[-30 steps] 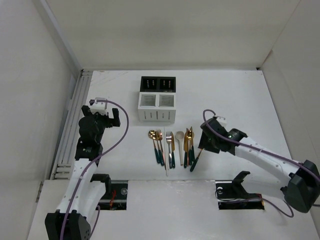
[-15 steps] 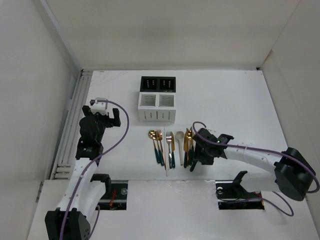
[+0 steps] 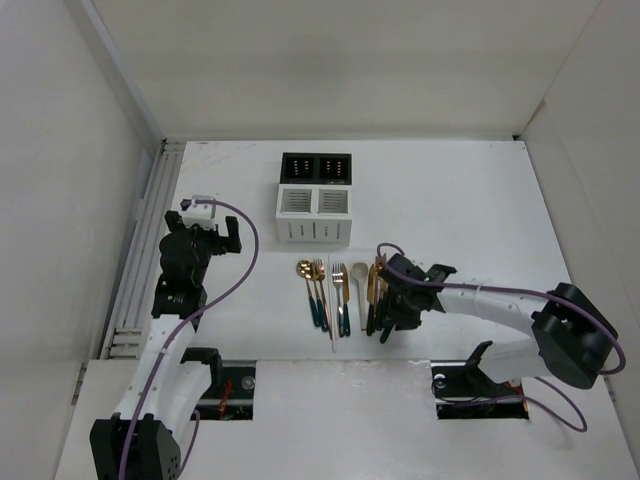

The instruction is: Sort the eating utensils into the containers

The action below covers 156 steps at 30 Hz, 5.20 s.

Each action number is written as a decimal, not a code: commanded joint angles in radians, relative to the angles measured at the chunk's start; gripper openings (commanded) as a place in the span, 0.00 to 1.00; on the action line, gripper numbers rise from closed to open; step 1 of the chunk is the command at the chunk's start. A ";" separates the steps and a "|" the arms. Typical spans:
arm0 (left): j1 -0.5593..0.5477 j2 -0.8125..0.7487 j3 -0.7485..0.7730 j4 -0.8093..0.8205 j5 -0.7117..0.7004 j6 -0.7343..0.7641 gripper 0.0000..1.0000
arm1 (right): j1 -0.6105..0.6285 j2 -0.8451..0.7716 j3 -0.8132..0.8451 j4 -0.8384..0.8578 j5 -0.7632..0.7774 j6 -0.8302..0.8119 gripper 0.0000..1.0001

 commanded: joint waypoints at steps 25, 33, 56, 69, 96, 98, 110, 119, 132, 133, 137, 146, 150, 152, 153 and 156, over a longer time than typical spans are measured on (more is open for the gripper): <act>-0.007 -0.015 -0.033 0.087 -0.021 0.020 1.00 | 0.012 0.076 0.037 -0.154 0.055 0.075 0.00; -0.007 -0.006 -0.033 0.096 -0.021 0.011 1.00 | 0.012 -0.133 0.169 -0.346 0.259 0.154 0.00; 0.003 -0.037 0.091 -0.157 0.025 -0.006 1.00 | -0.117 0.224 0.746 0.745 0.530 -0.958 0.00; 0.044 0.129 0.117 -0.037 0.118 -0.006 1.00 | -0.189 0.649 1.012 0.995 0.184 -1.055 0.00; 0.044 0.150 0.099 -0.017 0.427 -0.056 1.00 | -0.226 0.641 0.867 1.051 0.215 -0.967 0.73; 0.044 0.141 0.099 -0.017 0.427 -0.056 1.00 | -0.217 0.581 0.857 1.051 0.230 -0.967 0.74; 0.044 0.074 0.096 -0.036 0.418 -0.094 0.98 | -0.135 0.079 0.616 0.418 0.315 -0.745 1.00; -0.084 0.130 0.132 -0.176 0.358 -0.228 0.60 | -0.063 -0.077 0.191 0.176 0.193 -0.411 0.66; -0.629 0.308 0.289 -0.395 0.054 -0.378 0.46 | -0.005 -0.151 0.117 0.031 0.287 -0.230 0.61; -0.648 0.308 0.250 -0.370 0.054 -0.447 0.46 | 0.004 -0.162 0.108 0.031 0.287 -0.217 0.55; -0.672 0.342 0.216 -0.344 -0.125 -0.527 0.40 | 0.004 -0.186 0.051 0.103 0.218 -0.208 0.44; -0.587 0.356 0.197 -0.325 -0.165 -0.556 0.50 | 0.004 -0.099 -0.010 0.211 0.178 -0.211 0.33; -0.519 0.345 0.197 -0.325 -0.165 -0.544 0.50 | 0.004 -0.001 0.059 0.194 0.202 -0.220 0.27; -0.507 0.310 0.188 -0.325 -0.165 -0.535 0.51 | 0.004 0.040 0.099 0.141 0.233 -0.220 0.25; -0.496 0.301 0.179 -0.325 -0.165 -0.535 0.51 | 0.004 0.053 0.128 0.127 0.233 -0.220 0.23; -0.478 0.268 0.166 -0.325 -0.165 -0.535 0.52 | 0.004 0.087 0.140 0.117 0.233 -0.220 0.22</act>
